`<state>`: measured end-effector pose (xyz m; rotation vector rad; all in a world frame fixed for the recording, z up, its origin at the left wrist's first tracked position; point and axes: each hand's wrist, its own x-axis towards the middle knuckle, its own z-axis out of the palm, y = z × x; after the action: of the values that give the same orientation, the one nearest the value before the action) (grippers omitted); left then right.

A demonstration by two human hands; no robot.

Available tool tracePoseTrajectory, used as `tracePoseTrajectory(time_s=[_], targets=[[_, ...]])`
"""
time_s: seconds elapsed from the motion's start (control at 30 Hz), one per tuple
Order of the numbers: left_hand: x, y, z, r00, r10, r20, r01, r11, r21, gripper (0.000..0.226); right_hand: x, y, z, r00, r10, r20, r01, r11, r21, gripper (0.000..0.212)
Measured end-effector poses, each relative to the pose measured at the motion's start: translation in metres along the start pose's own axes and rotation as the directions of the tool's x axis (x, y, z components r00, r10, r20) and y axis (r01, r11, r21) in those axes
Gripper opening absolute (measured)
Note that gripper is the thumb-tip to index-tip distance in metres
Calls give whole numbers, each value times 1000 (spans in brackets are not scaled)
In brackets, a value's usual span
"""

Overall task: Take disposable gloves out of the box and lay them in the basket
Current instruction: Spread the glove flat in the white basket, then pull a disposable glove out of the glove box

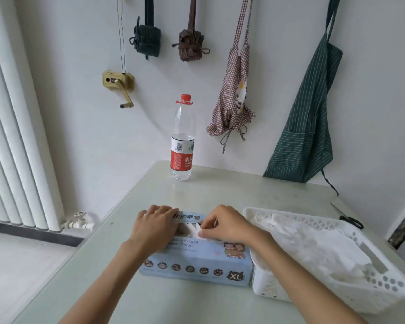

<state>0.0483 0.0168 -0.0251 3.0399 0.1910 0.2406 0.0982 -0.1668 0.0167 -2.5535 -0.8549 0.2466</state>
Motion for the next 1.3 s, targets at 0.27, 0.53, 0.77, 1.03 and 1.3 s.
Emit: tracePoseTrajectory(time_s=[0.27,0.53,0.77,1.03,1.3], targets=[[5,-5,-17,996,46,-76,-63,969,-238,44,-6,7,-21,997,-64,-41,73,956,283,25],[4,13,-46,965,239,110,-119,767,-630,32,-3,0,-17,996,-56,-75,73,968,238,25],[1,1,-57,995,75,-70,-98,899,-428,18,-16,21,-19,999,16,-33,-17,999,-29,14],[0,1,-53,986,155,-62,-167,896,-411,39,-7,16,-19,995,-33,-92,58,960,273,3],[11,10,-43,982,168,-90,-190,866,-462,26,-7,4,-23,993,3,-116,34,949,314,38]])
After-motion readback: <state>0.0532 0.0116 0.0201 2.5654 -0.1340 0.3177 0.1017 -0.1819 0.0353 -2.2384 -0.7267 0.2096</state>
